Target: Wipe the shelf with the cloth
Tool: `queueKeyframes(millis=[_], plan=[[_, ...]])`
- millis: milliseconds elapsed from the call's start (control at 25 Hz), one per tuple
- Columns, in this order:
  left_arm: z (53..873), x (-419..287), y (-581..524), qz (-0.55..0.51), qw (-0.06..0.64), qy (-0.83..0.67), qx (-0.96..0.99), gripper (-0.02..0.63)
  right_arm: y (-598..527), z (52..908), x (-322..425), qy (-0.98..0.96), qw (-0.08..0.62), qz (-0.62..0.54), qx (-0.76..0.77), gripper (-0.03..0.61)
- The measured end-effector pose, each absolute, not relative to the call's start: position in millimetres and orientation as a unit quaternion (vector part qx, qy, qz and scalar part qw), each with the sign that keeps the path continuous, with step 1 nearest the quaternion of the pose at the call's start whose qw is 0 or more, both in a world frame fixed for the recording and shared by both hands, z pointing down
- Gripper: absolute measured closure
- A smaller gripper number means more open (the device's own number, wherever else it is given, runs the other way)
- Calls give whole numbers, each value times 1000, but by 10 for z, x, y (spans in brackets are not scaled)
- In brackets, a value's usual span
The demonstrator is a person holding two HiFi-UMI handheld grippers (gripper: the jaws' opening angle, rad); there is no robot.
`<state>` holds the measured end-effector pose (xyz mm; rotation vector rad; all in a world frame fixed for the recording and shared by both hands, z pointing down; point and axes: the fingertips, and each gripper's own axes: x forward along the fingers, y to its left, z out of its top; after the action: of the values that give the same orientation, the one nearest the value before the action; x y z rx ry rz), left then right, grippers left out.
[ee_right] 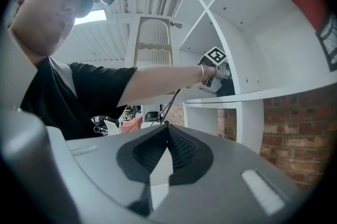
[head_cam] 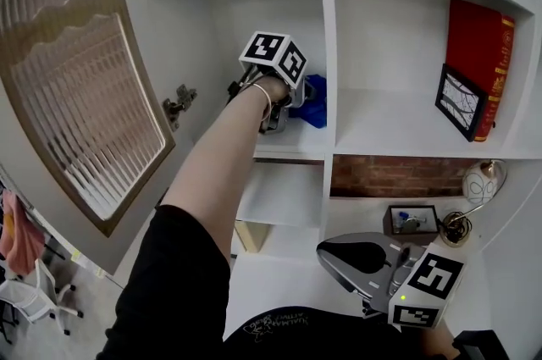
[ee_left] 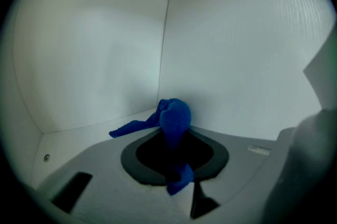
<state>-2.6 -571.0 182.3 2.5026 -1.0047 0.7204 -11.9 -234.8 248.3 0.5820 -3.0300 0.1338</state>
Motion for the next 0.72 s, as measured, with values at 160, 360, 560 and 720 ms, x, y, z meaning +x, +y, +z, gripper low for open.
queueKeyframes(millis=[160,360,560,720], plan=[[1792,2,-5548,245,153,-334,897,548,-2264,2575,-195,-982,38,47,181,569],[1617,-252,-5468,221,86,-380,894,546,-2080,2499,-285,-985,37,33,163,569],[1152,-1068,-5507,169,-51,-563,807,546,-1896,2419,-310,-987,32,19,157,569],[1326,-1514,-5493,197,-16,-629,752,548,-1789,2446,-333,-987,30,21,156,569]])
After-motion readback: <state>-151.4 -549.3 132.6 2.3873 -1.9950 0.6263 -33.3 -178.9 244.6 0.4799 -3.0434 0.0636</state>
